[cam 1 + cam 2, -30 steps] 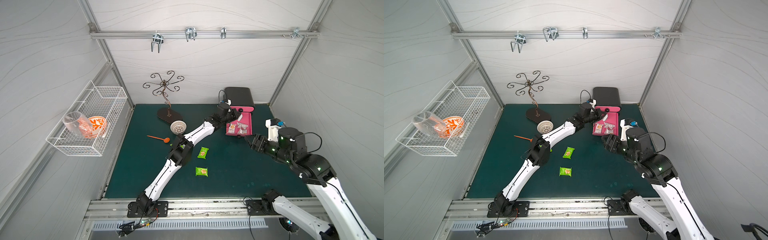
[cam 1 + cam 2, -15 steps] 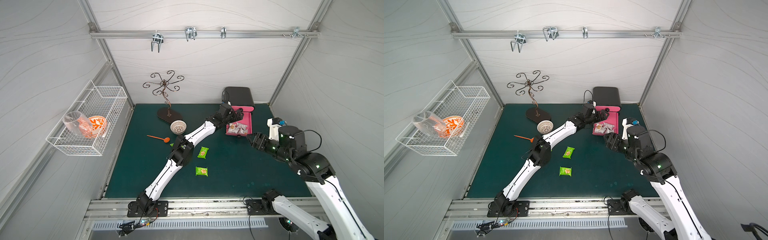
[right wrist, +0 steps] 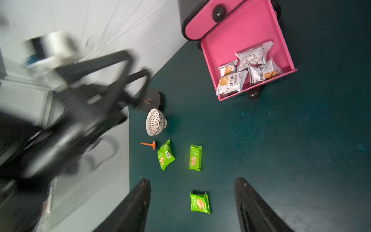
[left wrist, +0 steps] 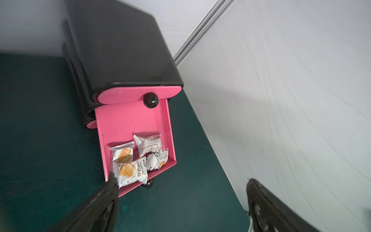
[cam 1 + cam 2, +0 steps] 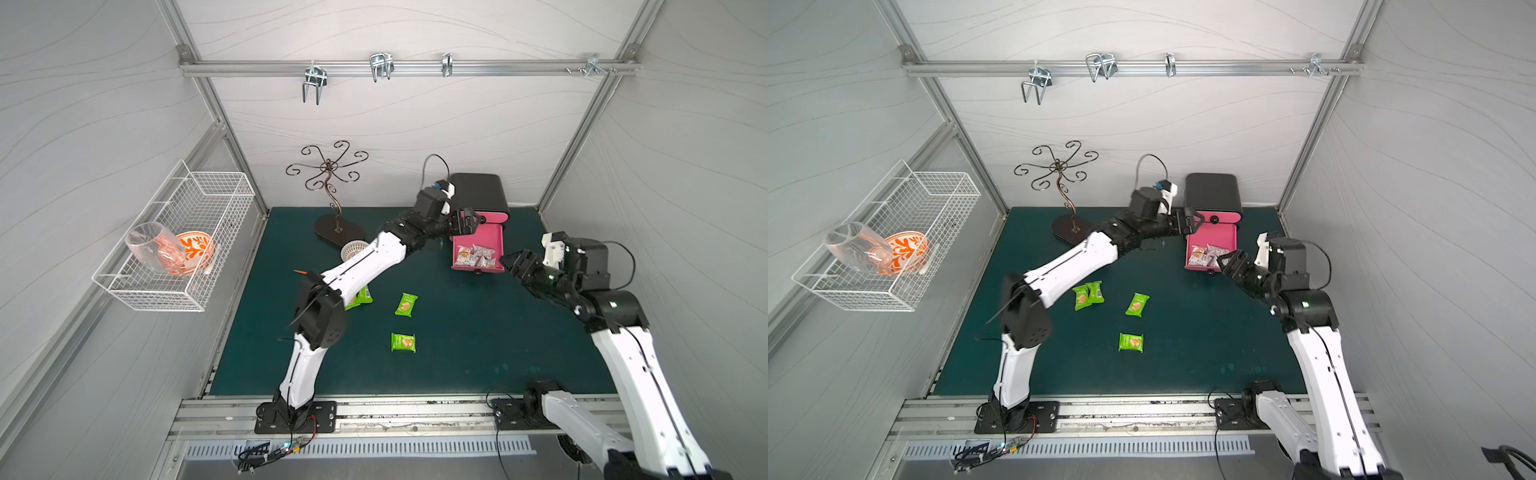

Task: Place the cookies into the drawer by color
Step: Place the cookie in the drawer, then close the drawer in the storage box.

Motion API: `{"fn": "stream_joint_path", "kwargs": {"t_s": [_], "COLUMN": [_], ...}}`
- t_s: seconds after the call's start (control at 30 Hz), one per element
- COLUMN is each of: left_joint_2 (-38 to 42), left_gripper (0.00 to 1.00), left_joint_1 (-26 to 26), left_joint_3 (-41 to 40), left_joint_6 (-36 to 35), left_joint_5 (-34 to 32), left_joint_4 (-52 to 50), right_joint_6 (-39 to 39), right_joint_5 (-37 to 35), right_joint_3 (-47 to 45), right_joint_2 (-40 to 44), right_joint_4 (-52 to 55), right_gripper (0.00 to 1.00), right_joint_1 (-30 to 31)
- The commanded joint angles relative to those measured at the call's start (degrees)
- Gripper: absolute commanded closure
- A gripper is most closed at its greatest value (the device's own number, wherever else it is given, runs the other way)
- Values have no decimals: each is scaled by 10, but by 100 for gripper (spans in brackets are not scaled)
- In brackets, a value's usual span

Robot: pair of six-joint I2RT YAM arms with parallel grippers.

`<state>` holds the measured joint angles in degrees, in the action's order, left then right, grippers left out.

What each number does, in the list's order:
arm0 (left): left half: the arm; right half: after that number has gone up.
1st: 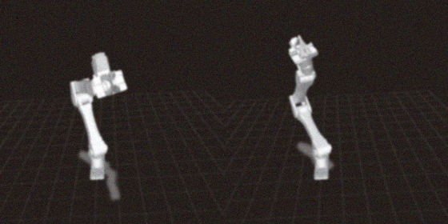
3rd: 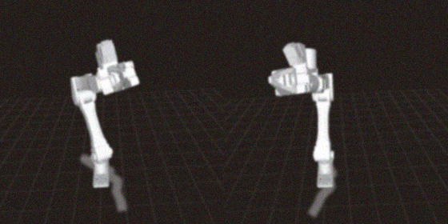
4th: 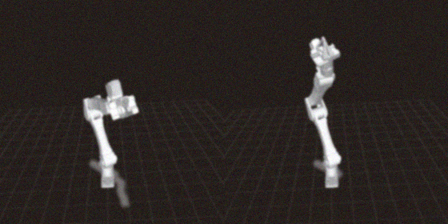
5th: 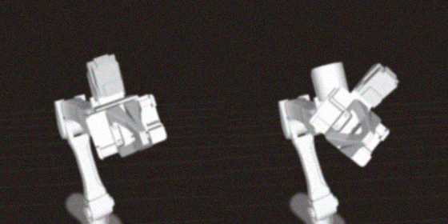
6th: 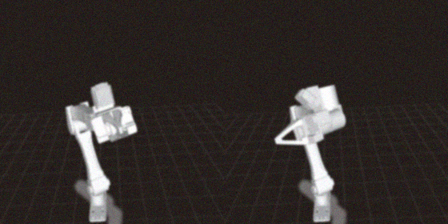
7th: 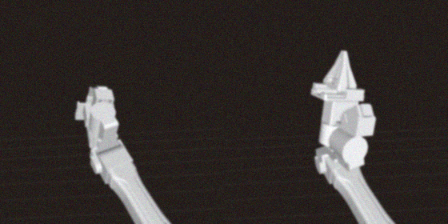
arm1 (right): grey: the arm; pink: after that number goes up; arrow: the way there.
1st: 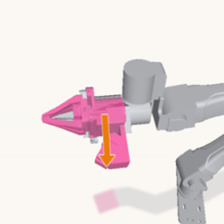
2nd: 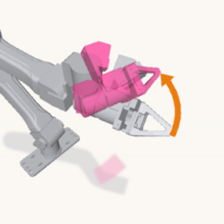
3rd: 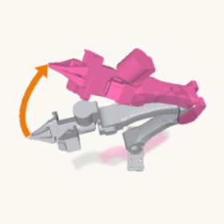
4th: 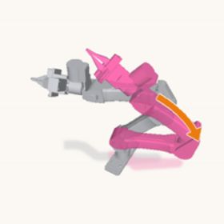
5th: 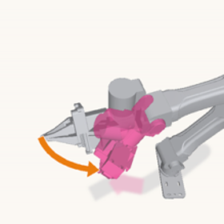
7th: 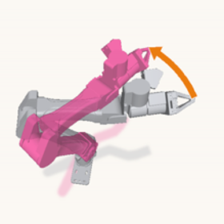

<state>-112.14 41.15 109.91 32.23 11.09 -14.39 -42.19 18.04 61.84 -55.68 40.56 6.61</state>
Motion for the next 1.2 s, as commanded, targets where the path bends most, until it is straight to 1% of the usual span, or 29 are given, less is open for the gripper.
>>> {"fn": "stream_joint_path", "kwargs": {"t_s": [0.0,0.07,0.1,0.13,0.23,0.27,0.3,0.47,0.63,0.7,0.87,1.0,1.1,1.17], "left_joint_2": [108,161,192,222,288,300,312,352,356,358,360,362,360,359], "left_gripper": [1,1,1,1,0,1,1,1,1,1,1,1,1,1], "left_joint_1": [-16,-19,-21,-23,-27,-28,-28,-28,-29,-29,-31,-30,-31,-31], "left_joint_3": [-80,-126,-157,-193,-269,-282,-294,-342,-336,-334,-340,-347,-348,-348], "left_joint_6": [-95,-121,-127,-129,-119,-118,-115,-97,-120,-125,-123,-117,-113,-112], "left_joint_5": [-19,-18,-20,-27,-42,-44,-44,-40,-53,-61,-59,-56,-53,-52], "left_joint_4": [-53,-98,-109,-112,-132,-142,-156,-170,-191,-196,-198,-192,-189,-189], "right_joint_6": [-44,-40,-38,-32,-7,-1,7,24,16,20,24,56,79,87], "right_joint_5": [62,55,54,48,18,13,7,-19,-23,-37,-70,-104,-96,-81], "right_joint_3": [-38,-38,-36,-34,-21,-13,-2,59,101,111,115,122,141,143], "right_joint_2": [-68,-131,-162,-191,-266,-289,-315,-412,-484,-501,-520,-521,-524,-500], "right_joint_4": [-114,-142,-157,-173,-210,-217,-222,-235,-241,-235,-225,-228,-213,-208], "right_gripper": [34,39,44,54,89,96,100,100,100,100,100,100,100,100], "right_joint_1": [-5,-4,-4,-3,2,3,6,23,34,41,43,43,40,40]}}
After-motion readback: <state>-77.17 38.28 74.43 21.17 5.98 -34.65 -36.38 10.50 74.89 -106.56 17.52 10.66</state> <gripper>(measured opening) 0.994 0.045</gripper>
